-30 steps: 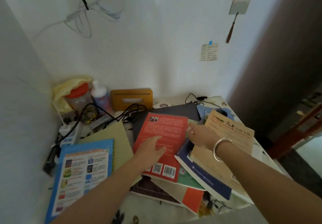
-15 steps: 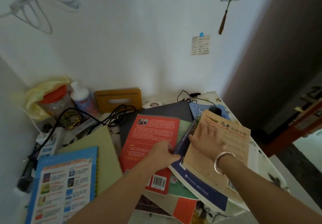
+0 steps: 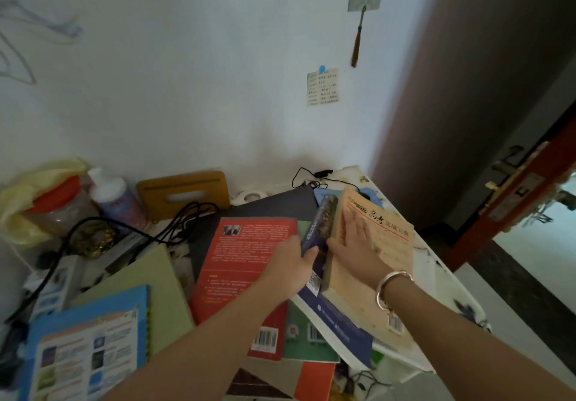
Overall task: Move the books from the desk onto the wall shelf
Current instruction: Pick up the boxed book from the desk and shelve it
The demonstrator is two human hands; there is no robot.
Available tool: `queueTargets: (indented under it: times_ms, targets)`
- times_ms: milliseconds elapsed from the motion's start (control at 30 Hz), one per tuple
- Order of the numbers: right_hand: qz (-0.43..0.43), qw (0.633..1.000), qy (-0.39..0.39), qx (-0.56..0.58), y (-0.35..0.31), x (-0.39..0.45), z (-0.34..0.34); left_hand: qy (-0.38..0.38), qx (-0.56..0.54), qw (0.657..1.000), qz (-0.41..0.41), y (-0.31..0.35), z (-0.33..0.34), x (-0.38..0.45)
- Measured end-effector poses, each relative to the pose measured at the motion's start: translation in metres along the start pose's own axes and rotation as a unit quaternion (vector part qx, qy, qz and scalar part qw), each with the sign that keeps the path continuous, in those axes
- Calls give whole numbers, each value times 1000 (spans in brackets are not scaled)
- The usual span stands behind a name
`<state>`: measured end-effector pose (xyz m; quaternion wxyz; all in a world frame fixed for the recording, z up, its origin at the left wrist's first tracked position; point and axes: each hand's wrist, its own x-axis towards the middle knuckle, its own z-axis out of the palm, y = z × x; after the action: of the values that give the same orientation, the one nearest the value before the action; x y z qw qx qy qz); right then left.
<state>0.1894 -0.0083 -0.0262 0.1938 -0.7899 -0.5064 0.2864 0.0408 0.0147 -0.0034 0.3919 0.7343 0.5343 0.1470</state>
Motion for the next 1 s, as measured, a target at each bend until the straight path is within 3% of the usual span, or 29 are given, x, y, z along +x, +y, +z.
queueTargets:
  times_ms: [100,267,333,467,633,900,1000]
  targets:
    - [-30,999,-27,-9,-4,5,4,33,11,999,30,5,-43,-5]
    - [-16,979,-48,196,-71,-15,9,84,12,993,79,12,-118,-33]
    - [28,959,-52,278,-99,-20,13,107,19,988,108,17,-145,-51]
    - [24,879,-31,474,-157,-39,1,161,52,971,167,30,-195,-94]
    - [-177,851,21,494,-231,-90,-29,237,8,938,253,51,-269,-164]
    - [-443,733,225,465,-367,-176,-108,411,-67,836,358,101,-382,-265]
    - [-515,711,258,403,-419,-199,-145,475,-96,794,367,113,-422,-283]
